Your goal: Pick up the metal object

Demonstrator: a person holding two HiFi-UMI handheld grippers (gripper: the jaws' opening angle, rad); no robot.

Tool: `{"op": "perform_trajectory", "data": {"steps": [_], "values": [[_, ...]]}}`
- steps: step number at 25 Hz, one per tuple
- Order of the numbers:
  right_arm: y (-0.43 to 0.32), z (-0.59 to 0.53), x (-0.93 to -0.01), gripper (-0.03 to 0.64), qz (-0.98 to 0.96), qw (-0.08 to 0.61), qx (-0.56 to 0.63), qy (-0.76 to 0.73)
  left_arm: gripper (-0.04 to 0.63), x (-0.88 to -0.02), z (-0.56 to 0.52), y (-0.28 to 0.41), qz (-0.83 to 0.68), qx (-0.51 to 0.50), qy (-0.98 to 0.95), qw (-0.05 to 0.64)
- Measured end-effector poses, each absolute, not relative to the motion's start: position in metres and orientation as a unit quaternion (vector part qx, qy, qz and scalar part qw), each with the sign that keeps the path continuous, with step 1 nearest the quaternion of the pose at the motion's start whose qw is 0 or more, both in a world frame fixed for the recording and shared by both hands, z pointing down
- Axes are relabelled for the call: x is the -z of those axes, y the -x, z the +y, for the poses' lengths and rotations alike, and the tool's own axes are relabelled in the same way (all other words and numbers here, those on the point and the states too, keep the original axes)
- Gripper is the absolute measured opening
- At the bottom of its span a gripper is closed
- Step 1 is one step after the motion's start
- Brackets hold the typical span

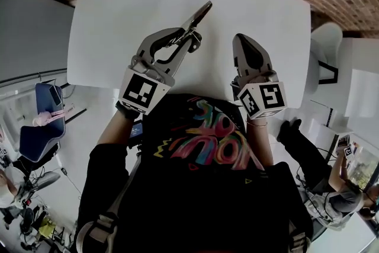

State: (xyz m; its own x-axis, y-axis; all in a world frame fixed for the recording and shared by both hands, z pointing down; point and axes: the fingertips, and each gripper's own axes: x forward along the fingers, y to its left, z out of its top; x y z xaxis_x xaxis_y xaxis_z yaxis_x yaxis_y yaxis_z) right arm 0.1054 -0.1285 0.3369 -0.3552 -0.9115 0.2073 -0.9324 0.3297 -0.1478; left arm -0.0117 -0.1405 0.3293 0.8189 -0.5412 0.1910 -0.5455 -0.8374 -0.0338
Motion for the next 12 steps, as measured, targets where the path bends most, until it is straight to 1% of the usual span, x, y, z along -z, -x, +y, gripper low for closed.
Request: {"op": "perform_trajectory", "data": {"steps": [7, 12], "values": [[-0.108, -0.125, -0.335, 0.017, -0.811, 0.047, -0.114, -0.572, 0.097, -0.323, -0.138, 0.017, -0.302, -0.060, -0.951, 0.011], [-0.106, -0.127, -0.336, 0.017, -0.810, 0.053, -0.111, -0.573, 0.097, -0.322, -0.143, 0.024, -0.307, -0.060, -0.950, 0.009]]}}
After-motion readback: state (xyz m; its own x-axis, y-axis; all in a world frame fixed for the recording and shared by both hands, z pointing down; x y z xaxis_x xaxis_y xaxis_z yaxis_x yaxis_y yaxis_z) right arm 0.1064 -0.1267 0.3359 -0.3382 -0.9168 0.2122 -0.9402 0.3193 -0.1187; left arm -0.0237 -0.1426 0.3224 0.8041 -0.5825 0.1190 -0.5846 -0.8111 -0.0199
